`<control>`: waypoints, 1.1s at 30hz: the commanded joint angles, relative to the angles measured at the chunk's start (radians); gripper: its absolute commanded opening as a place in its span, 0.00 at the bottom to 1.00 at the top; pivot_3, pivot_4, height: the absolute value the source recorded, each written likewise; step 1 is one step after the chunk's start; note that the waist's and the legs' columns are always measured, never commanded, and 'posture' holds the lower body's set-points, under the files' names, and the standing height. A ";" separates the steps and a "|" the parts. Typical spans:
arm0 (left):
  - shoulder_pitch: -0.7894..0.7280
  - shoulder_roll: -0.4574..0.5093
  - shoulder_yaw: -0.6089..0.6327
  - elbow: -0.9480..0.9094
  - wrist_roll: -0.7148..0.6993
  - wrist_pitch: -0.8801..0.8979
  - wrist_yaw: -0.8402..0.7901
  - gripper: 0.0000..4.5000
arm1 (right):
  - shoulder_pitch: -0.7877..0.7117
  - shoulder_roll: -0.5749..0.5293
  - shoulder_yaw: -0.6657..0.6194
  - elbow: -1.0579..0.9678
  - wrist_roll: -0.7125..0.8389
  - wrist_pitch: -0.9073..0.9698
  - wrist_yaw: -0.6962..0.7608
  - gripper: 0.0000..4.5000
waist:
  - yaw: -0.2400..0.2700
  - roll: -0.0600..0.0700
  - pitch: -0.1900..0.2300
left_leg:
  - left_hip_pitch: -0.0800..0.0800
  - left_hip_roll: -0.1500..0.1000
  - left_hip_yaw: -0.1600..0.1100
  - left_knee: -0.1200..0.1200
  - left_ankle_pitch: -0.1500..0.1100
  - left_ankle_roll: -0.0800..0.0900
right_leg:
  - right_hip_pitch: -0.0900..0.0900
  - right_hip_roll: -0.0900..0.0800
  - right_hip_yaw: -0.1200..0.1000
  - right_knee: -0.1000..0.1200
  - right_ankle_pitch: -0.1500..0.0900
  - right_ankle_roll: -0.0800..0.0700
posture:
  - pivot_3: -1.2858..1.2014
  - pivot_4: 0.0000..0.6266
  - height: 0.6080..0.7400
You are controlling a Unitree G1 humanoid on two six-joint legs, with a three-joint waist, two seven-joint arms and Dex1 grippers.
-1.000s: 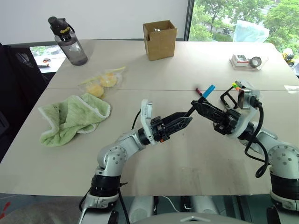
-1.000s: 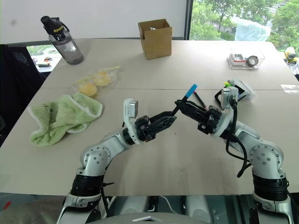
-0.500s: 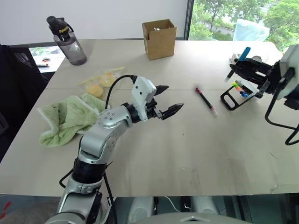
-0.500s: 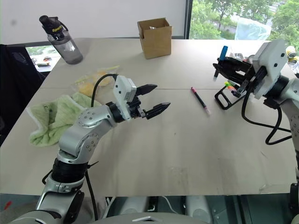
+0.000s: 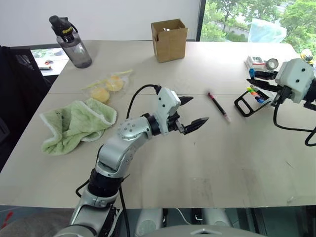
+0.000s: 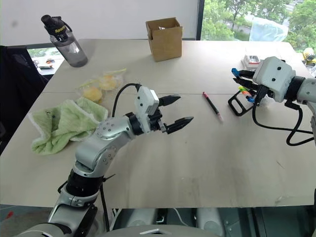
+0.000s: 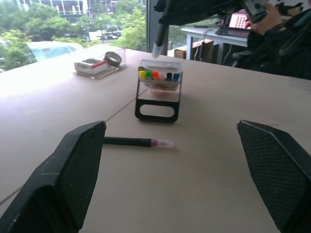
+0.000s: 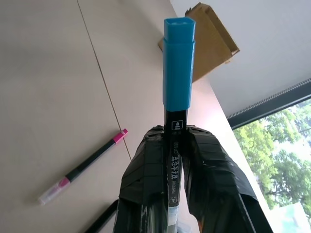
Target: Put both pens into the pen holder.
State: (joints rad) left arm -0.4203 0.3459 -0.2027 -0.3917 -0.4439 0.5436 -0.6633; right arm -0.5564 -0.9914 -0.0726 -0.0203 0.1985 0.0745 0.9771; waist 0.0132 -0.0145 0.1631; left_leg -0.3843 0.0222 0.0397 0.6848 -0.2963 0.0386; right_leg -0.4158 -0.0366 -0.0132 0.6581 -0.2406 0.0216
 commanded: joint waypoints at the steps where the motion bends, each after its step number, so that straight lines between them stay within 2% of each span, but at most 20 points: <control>1: -0.001 -0.005 0.019 -0.061 -0.048 -0.001 -0.023 0.99 | 0.011 -0.035 -0.031 -0.008 -0.013 0.019 0.012 0.01 | 0.000 0.000 0.000 | 0.000 0.000 0.000 0.000 0.000 0.000 | 0.000 0.000 0.000 0.000 0.000 0.000 | 0.52 0.24 0.97; 7: -0.009 -0.003 0.011 -0.048 -0.052 -0.005 -0.029 0.99 | 0.025 -0.041 -0.029 0.019 -0.031 0.039 0.020 0.01 | 0.000 0.000 0.000 | 0.000 0.000 0.000 0.001 0.000 0.000 | 0.000 0.000 0.000 0.000 0.000 0.000 | 0.52 0.24 0.97; 13: -0.006 -0.003 -0.003 -0.050 -0.043 -0.017 -0.038 0.99 | -0.004 -0.023 -0.002 0.126 -0.093 -0.063 0.017 0.01 | 0.000 0.000 0.000 | 0.001 0.000 0.001 0.001 0.000 0.000 | 0.000 0.001 0.000 0.000 0.000 0.000 | 0.52 0.24 0.97; 26: -0.007 -0.013 -0.004 -0.039 -0.027 -0.040 -0.031 0.99 | -0.035 -0.004 0.052 0.237 -0.160 -0.149 0.027 0.01 | 0.000 0.000 0.000 | 0.001 0.000 0.002 0.001 0.000 -0.001 | 0.000 0.001 0.001 0.001 0.000 0.000 | 0.52 0.24 0.97; 27: -0.007 -0.015 -0.005 -0.039 -0.025 -0.041 -0.031 1.00 | -0.038 -0.007 0.058 0.243 -0.172 -0.158 0.028 0.24 | 0.000 0.000 0.000 | 0.001 0.000 0.002 0.001 0.000 -0.001 | 0.000 0.001 0.001 0.001 0.000 0.000 | 0.52 0.24 0.97; 32: -0.006 -0.014 -0.001 -0.039 -0.022 -0.044 -0.035 1.00 | -0.061 -0.003 0.058 0.287 -0.209 -0.216 0.004 0.74 | -0.001 0.000 0.000 | 0.001 0.000 0.002 0.001 0.001 -0.001 | 0.000 0.001 0.001 0.001 0.000 0.000 | 0.52 0.24 0.97; 33: -0.004 -0.012 0.000 -0.039 -0.021 -0.046 -0.036 1.00 | -0.065 -0.001 0.054 0.293 -0.211 -0.224 -0.001 0.87 | -0.001 0.001 0.000 | 0.001 0.000 0.002 0.001 0.001 -0.001 | 0.000 0.001 0.001 0.001 0.000 0.000 | 0.52 0.24 0.97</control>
State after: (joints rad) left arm -0.4200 0.3342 -0.2063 -0.4086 -0.4684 0.5176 -0.6944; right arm -0.5885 -0.9775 0.0042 0.2737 -0.0106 -0.1182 0.9932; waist 0.0126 -0.0140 0.1634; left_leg -0.3832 0.0220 0.0418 0.6858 -0.2958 0.0377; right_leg -0.4154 -0.0356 -0.0118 0.6591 -0.2406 0.0217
